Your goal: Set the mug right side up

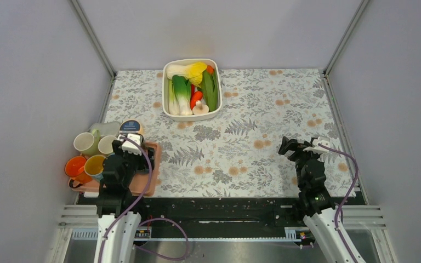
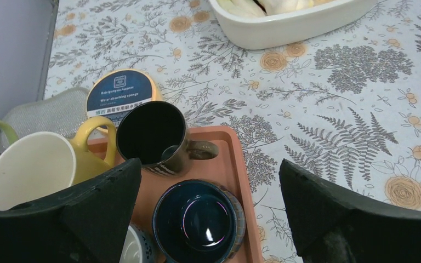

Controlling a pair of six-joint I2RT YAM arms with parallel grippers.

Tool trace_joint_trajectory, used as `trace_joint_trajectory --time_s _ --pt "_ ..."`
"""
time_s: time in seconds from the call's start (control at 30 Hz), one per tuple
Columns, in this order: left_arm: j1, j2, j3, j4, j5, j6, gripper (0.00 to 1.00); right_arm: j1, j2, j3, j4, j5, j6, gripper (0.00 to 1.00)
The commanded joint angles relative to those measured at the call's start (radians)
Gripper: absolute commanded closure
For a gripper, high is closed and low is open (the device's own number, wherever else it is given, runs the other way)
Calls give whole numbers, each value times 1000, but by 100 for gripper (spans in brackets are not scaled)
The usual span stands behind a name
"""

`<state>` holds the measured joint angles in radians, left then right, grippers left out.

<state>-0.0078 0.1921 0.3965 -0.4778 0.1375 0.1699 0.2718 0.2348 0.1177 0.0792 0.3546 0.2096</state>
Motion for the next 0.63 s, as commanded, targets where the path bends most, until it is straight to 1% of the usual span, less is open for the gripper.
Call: trace_joint_trajectory --time_s 0.0,0.1,0.17,0.27,0.43,0.6 --pt "0 68 -11 127 -69 -72 1 -2 3 4 55 52 -8 1" --pt "0 147 -4 133 -74 -58 1 -1 38 15 54 65 -30 1" --pt "1 191 9 155 -111 -106 1 -1 57 22 51 81 -41 1" --pt "0 229 19 181 -111 -149 1 -3 72 25 51 89 -51 1" --pt "0 163 -21 216 -104 -167 1 -2 72 26 51 89 -66 1" --pt "0 152 -28 230 -154 -181 1 -2 84 32 58 79 -69 0"
